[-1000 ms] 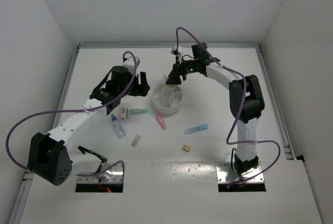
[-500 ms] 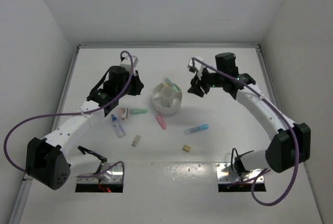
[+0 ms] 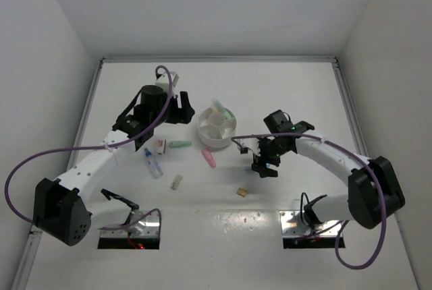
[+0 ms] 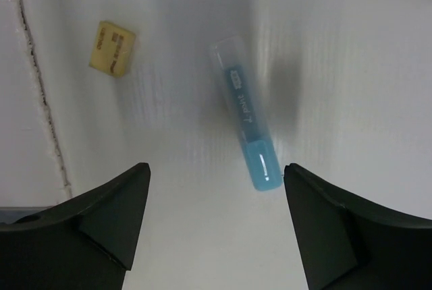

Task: Sort the stationery into containers
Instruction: Pick up the pen from the center of the board.

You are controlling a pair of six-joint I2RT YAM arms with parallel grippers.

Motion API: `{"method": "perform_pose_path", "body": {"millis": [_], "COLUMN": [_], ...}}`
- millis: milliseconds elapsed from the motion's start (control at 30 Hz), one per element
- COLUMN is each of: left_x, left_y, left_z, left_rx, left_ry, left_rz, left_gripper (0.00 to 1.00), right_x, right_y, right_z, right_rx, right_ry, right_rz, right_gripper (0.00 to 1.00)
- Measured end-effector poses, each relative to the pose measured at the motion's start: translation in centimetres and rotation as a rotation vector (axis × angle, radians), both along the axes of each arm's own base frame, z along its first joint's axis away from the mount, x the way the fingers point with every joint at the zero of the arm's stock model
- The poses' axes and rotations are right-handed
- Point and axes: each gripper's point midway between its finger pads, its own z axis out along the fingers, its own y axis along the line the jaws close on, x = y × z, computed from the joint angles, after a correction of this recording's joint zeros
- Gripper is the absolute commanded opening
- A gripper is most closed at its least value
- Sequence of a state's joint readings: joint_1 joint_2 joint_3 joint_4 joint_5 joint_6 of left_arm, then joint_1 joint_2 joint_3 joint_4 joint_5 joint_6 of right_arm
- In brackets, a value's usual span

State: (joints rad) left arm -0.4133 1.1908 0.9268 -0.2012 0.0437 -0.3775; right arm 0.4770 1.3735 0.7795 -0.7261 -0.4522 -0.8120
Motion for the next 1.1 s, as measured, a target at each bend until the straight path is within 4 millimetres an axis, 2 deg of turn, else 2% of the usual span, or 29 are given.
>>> {"method": "perform_pose_path", "body": {"millis": [133, 433, 567, 733, 1100], "left_x": [0.0, 0.0, 0.0, -0.1, -0.3], "left_y": [0.0, 0.0, 0.0, -0.1, -0.2], "left_z": [0.0, 0.0, 0.0, 0.1, 0.6], "left_rx": [0.000, 0.000, -0.001, -0.006, -0.013], "left_ry": [0.001, 0.001, 0.001, 0.000, -0.011], "left_rz": [0.000, -0.001, -0.002, -0.009, -0.015], "left_gripper": [0.76, 0.76, 0.76, 0.76, 0.76], "right_x": [0.9, 1.2, 2.1, 3.1, 2.2], "right_y": [1.0, 1.6, 2.3, 3.1, 3.7], "right_z": [0.6, -2.8, -3.1, -3.7, -4.9], "right_rx": [0.039, -0.029, -0.056, -0.086, -0.151], "right_ry": [-0.108, -0.131, -0.165, -0.209, -0.214], "right_rz": [0.054, 0.185, 0.206, 0.224, 0.282], "right_gripper": [0.81, 0.77, 0.74, 0.66, 0.46]}}
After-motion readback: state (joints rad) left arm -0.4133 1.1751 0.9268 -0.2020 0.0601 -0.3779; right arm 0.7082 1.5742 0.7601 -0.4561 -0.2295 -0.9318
